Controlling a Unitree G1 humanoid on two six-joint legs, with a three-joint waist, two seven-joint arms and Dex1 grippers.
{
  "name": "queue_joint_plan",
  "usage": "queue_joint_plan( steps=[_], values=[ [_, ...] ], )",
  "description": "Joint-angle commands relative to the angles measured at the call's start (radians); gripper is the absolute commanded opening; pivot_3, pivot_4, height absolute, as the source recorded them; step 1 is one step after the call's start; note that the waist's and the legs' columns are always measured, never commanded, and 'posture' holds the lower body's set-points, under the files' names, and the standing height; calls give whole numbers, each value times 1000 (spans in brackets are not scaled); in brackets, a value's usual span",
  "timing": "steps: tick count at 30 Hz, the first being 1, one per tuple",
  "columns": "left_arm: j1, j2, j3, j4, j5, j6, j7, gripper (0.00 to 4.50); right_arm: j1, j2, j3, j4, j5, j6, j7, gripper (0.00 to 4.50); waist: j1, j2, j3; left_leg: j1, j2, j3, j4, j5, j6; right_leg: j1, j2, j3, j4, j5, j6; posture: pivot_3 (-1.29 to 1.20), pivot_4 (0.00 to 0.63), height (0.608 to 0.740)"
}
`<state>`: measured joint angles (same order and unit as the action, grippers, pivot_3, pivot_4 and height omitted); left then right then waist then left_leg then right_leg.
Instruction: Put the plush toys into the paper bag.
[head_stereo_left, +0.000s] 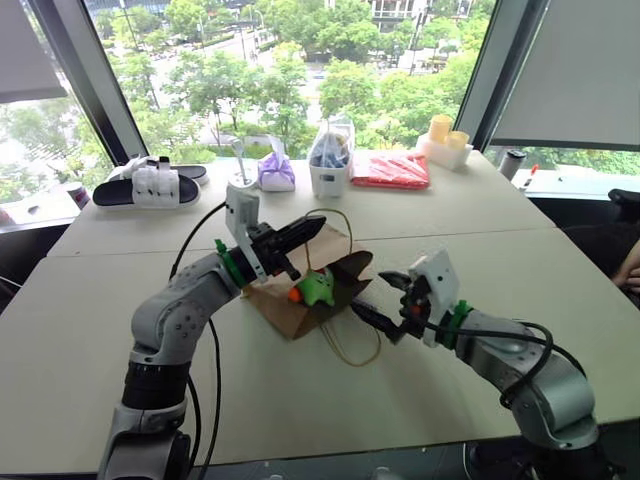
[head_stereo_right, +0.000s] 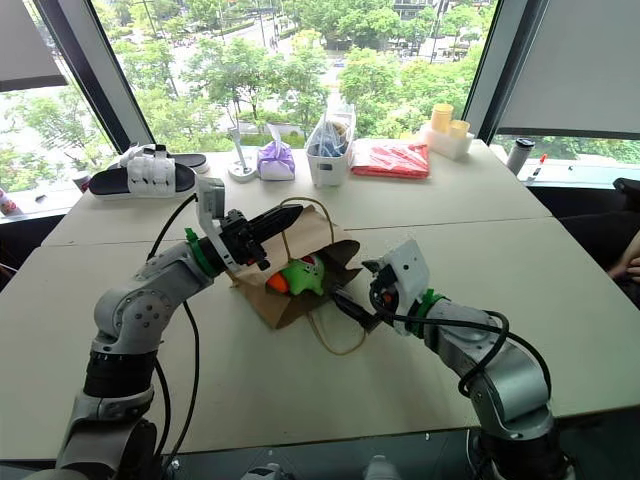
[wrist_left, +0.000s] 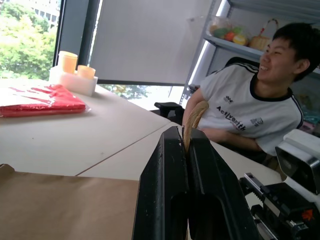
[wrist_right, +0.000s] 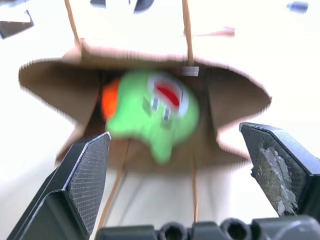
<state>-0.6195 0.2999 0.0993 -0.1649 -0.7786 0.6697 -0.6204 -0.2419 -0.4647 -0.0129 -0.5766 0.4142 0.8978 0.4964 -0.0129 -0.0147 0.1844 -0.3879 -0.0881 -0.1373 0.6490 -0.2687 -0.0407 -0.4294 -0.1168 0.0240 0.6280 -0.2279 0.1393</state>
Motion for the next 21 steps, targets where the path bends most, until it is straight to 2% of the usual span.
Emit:
queue_joint_plan(
  steps=[1, 3, 6, 8, 11, 15, 17, 19, 21],
  values=[
    [-14, -2, 4, -13, -8, -17, -19, 0, 29, 3, 31, 23, -10, -17, -10, 4470, 0, 0, 0, 0, 0, 0, 0, 0, 0, 0, 0, 0, 0, 0, 0, 0, 150, 740],
    [-14, -3, 2, -9, -4, -20, -24, 0, 41, 17, 56, 64, -36, -42, -27, 4470, 1, 0, 0, 0, 0, 0, 1, 0, 0, 0, 0, 0, 0, 0, 0, 0, 150, 740],
    [-8, -7, 5, -20, -1, -22, -15, 0, 28, 53, 149, 222, -180, -88, -147, 4470, 0, 0, 0, 0, 0, 0, 1, 0, 0, 0, 0, 0, 0, 0, 0, 0, 150, 740],
    [5, -8, 6, -39, -7, -13, -5, 0, 30, 47, 179, 254, -234, -110, -174, 4470, 0, 0, 0, 0, 0, 0, 1, 0, 0, 0, 0, 0, 0, 0, 0, 0, 150, 740],
    [17, -5, 2, -56, -8, -10, -2, 0, 20, 81, 160, 260, -226, -116, -186, 3680, 1, -1, -1, 1, 0, 0, 1, 0, 0, 1, 0, 1, 0, 0, 0, 0, 150, 740],
    [15, -15, 7, -62, -10, -11, 20, 0, 9, 73, 163, 263, -229, -116, -164, 1706, 1, -1, -1, 1, 0, 0, 1, 0, 0, 1, 0, 0, 0, 0, 0, 0, 150, 740],
    [20, -14, 7, -67, -12, -11, 23, 0, 3, 74, 164, 262, -227, -109, -159, 516, 1, -1, -1, 1, 0, 0, 1, 0, 0, 1, 0, 0, 0, 0, 0, 0, 150, 740],
    [22, -13, 9, -69, -13, -10, 25, 0, -5, 76, 159, 253, -223, -98, -152, 53, 1, -1, -1, 1, 0, 0, 1, 0, 0, 1, 0, 0, 0, 0, 0, 0, 150, 740],
    [18, -11, 15, -66, -16, -9, 26, 0, -14, 81, 142, 229, -201, -79, -138, 53, 1, -1, -1, 1, 0, 0, 1, 0, 0, 1, 0, 0, 0, 0, 0, 0, 150, 740]
  ],
)
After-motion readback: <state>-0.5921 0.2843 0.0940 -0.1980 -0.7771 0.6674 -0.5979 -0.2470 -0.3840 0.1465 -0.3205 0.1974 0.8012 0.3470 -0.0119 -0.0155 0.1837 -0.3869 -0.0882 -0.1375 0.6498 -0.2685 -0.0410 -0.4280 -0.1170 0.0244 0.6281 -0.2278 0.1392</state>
